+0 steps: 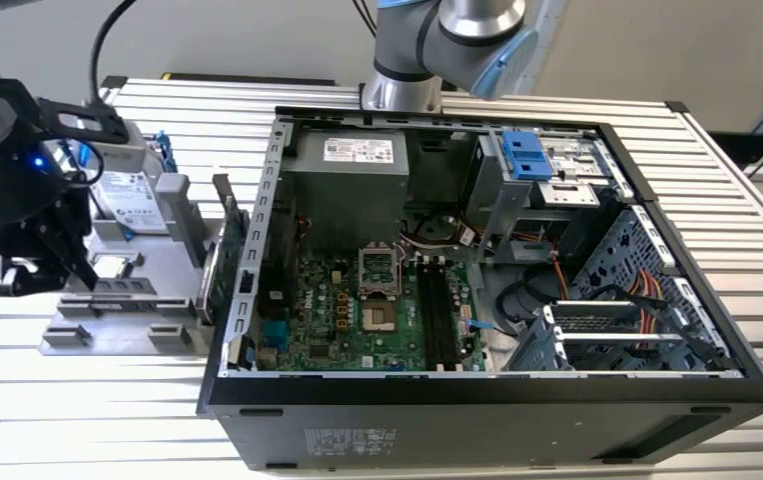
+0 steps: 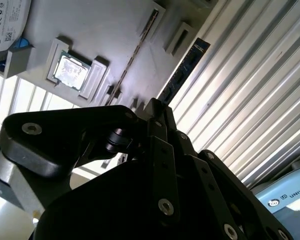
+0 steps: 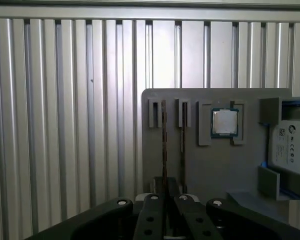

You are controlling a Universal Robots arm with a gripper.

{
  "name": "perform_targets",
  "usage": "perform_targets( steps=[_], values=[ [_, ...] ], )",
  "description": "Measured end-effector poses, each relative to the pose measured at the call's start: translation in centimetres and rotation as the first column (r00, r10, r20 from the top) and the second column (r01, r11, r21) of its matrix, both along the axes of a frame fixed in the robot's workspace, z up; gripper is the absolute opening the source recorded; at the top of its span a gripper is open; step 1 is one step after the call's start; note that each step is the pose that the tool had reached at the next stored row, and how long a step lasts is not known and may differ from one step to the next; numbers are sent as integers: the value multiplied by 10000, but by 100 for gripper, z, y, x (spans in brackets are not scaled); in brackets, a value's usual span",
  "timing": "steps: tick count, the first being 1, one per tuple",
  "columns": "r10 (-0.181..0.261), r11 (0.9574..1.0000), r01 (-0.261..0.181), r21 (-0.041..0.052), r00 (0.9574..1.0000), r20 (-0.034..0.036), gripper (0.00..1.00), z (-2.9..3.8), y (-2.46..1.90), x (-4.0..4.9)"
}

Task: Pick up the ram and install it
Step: 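Pick up the ram and move it above insertion slot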

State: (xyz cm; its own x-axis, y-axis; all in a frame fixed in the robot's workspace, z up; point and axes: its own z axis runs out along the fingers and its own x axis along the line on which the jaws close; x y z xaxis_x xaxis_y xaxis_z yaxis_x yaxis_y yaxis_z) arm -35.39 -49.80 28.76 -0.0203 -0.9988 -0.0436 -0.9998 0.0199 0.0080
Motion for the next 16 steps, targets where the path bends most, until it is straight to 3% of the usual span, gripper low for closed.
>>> perform_targets(
  steps=[16],
  values=[
    [-1, 10000, 1, 7, 10000, 0, 0, 92, 0, 0]
  ],
)
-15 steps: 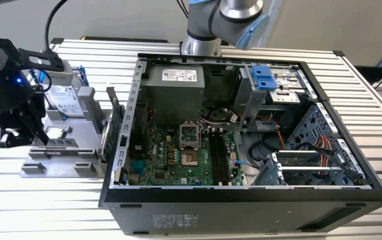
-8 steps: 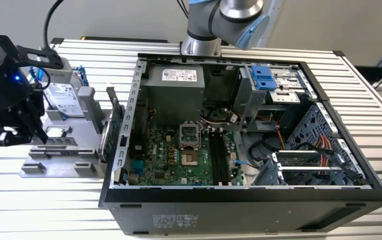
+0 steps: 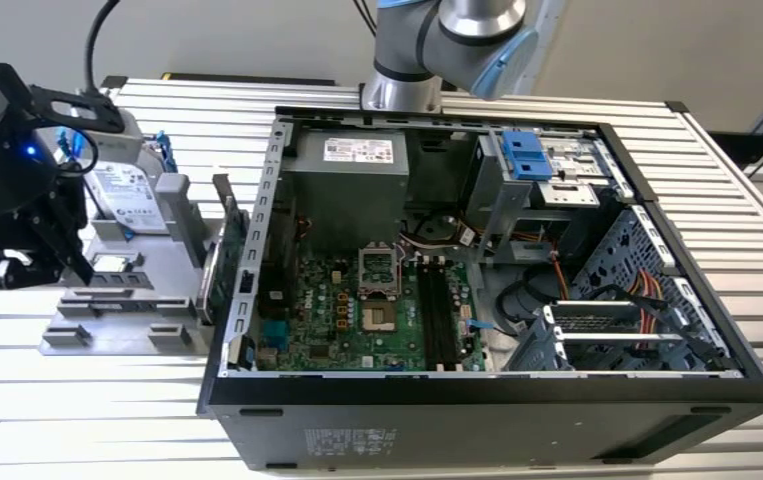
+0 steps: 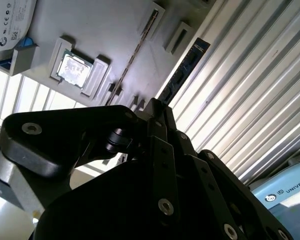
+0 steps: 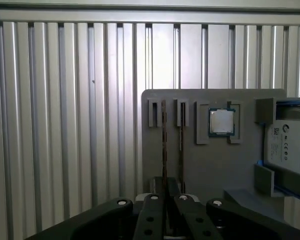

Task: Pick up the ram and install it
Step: 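Pick up the ram and move it above insertion slot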

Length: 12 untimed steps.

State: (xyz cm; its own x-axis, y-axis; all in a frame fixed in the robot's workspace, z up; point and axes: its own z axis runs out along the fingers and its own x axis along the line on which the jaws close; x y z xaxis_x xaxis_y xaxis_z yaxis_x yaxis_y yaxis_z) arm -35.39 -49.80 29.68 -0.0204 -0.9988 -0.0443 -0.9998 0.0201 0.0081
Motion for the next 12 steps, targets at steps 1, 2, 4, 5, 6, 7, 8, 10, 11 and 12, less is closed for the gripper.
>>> perform_targets(
  steps=[1, 2, 4, 5, 6, 7, 8, 10, 11, 12],
  values=[
    [0, 10000, 0, 1, 10000, 1, 0, 4, 0, 0],
    [0, 10000, 0, 0, 10000, 0, 0, 8, 0, 0],
    [0, 10000, 0, 1, 10000, 1, 0, 16, 0, 0],
    [0, 10000, 0, 1, 10000, 0, 0, 19, 0, 0],
    [0, 10000, 0, 2, 10000, 1, 0, 22, 0, 0],
    [0, 10000, 0, 1, 10000, 0, 0, 25, 0, 0],
    [0, 10000, 0, 1, 10000, 0, 0, 29, 0, 0],
    [0, 10000, 0, 2, 10000, -1, 0, 36, 0, 0],
    [0, 10000, 0, 2, 10000, 0, 0, 40, 0, 0],
    [1, 10000, -1, 2, 10000, -1, 0, 44, 0, 0]
  ],
)
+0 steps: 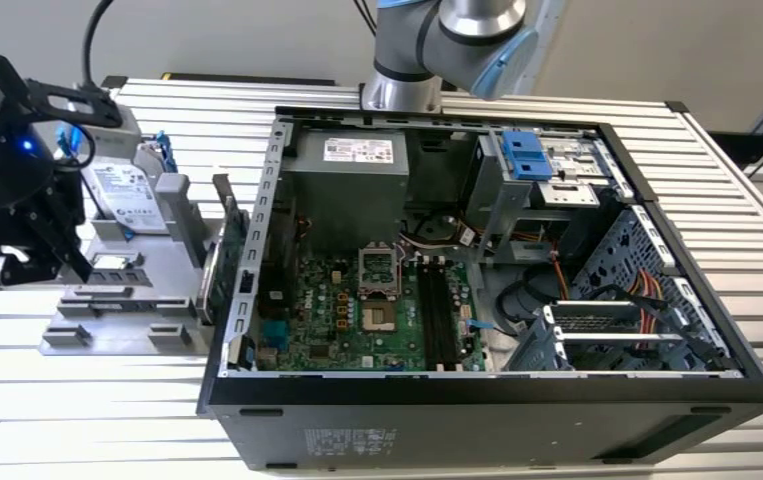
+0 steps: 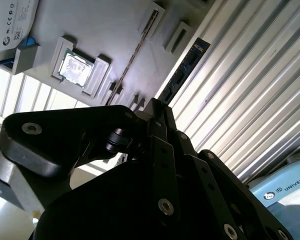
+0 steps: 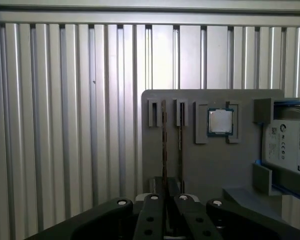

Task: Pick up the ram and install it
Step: 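Pick up the ram and move it above insertion slot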

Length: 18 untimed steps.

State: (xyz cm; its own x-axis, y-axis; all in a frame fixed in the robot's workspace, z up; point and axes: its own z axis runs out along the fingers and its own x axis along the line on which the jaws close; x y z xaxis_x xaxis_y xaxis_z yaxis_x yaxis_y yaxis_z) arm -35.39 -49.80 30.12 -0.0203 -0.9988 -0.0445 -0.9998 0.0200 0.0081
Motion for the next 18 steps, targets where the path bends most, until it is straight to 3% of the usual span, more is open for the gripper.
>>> perform_targets(
  steps=[13, 18],
  values=[
    [1, 10000, -1, 3, 10000, 0, 0, 48, 0, 0],
    [0, 10000, 0, 12, 10000, 0, 0, 104, 0, 0]
  ],
)
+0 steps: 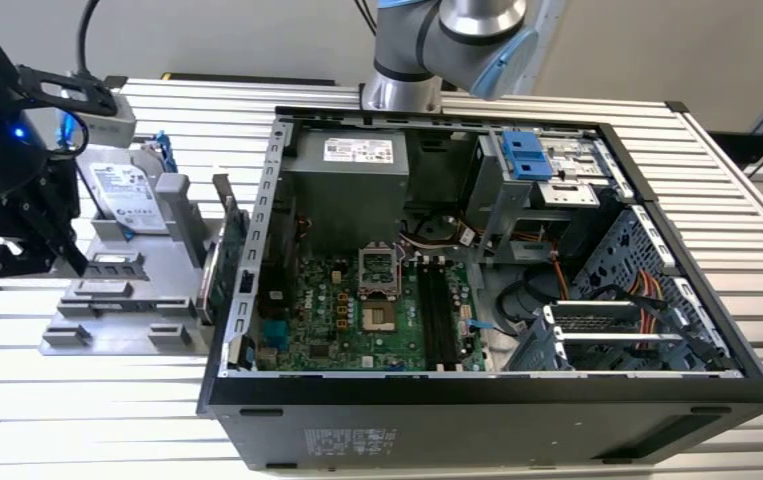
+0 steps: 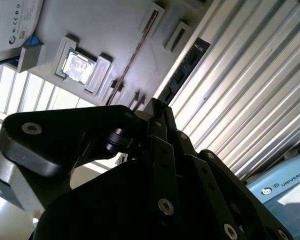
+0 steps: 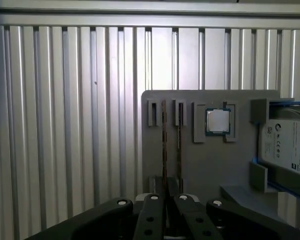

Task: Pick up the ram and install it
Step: 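Pick up the ram and move it above insertion slot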

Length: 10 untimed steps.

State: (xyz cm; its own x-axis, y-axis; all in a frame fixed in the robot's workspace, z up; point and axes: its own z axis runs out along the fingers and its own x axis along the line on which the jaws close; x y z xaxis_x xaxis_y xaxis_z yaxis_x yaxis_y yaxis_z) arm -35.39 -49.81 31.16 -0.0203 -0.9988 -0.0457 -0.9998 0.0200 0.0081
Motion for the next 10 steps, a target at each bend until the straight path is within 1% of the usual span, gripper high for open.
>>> perform_targets(
  steps=[10],
  values=[
    [0, 10000, 0, 3, 10000, 0, 0, 78, 0, 0]
  ],
)
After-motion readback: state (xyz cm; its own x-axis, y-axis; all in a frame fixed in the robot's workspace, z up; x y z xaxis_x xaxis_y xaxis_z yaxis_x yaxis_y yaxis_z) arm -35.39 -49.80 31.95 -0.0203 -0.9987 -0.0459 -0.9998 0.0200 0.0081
